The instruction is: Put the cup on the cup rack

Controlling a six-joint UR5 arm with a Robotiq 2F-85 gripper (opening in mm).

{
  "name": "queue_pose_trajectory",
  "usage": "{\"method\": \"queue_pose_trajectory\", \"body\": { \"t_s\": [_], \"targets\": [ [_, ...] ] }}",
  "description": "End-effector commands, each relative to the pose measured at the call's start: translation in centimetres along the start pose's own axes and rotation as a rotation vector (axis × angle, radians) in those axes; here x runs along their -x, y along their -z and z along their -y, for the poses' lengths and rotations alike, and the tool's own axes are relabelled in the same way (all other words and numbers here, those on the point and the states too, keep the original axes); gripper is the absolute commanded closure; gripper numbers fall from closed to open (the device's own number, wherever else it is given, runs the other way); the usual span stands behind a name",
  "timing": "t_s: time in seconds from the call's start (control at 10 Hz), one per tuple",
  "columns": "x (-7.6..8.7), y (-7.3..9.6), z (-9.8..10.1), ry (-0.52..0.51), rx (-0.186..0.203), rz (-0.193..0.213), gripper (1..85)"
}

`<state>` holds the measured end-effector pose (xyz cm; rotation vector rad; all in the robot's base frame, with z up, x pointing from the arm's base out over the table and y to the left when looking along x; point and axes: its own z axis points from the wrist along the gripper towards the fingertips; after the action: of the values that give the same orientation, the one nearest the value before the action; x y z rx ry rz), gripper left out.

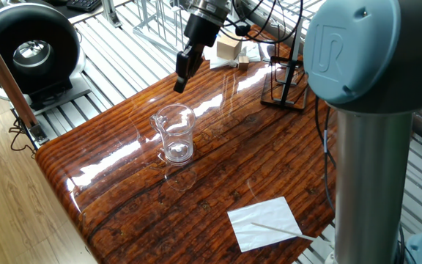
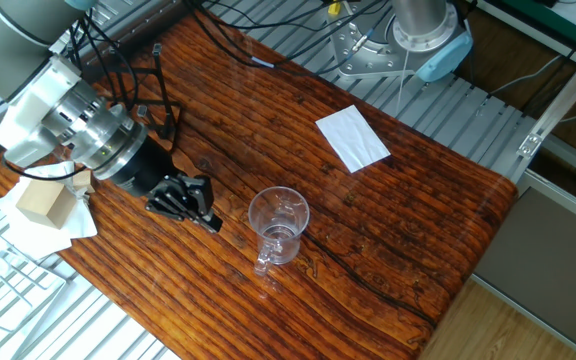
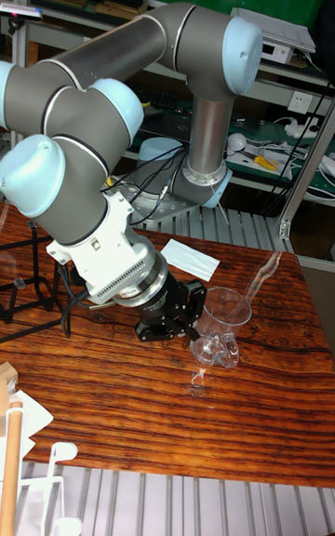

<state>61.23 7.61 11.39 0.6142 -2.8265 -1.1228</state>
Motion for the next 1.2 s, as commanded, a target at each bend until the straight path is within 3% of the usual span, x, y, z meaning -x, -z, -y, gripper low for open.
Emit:
{"method": "queue_pose_trajectory", "body": {
  "t_s": [0.0,0.7,0.8,1.0,1.1],
  "targets": [
    [0.2,0.0,0.0,0.004,-0.002,0.012,84.7],
    [0.3,0.0,-0.3,-0.007,0.009,0.016,84.7],
    [-0.2,0.0,0.0,-0.005,-0.002,-0.004,84.7],
    [-2.0,0.1,-0.6,-0.002,0.021,-0.074,84.7],
    [-3.0,0.2,-0.4,-0.006,0.012,-0.112,84.7]
  ]
}}
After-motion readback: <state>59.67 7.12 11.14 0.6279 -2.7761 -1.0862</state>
